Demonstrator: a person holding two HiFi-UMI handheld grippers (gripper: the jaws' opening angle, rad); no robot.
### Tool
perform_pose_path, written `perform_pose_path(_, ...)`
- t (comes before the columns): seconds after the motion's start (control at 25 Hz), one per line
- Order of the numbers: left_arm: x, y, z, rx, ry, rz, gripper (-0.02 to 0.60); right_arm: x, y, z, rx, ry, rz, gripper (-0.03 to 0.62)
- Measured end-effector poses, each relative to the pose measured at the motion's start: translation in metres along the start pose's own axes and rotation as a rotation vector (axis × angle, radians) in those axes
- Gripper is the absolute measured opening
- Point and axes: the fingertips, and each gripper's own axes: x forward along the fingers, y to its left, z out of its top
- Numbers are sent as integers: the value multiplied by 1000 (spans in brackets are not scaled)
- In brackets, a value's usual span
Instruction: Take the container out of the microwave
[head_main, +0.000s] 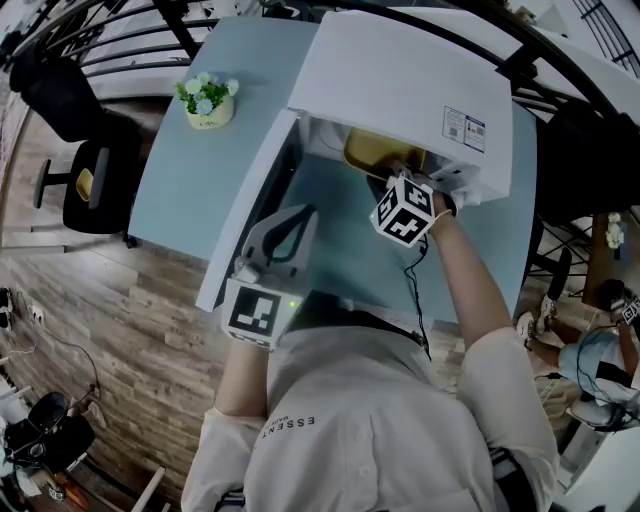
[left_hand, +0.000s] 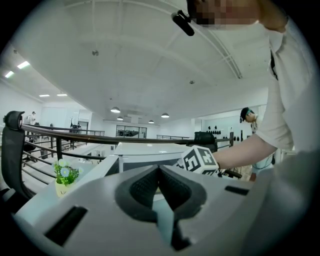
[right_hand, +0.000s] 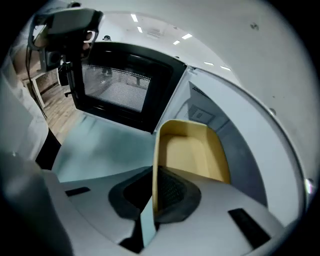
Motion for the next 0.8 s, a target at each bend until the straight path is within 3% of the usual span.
perform_pose_path(0.28,-14,-8,8,49,-16,-1,2,-55,43,2,-33,-116,42,23)
perform_pose_path(0.44,-20,-19,13,87,-35,-13,2,-86,60,4,-27,-174,1,23)
perform_pose_path(0.8,-30,-54,12,117,-36,-34,2,-160,77,6,120,-353,-105,23)
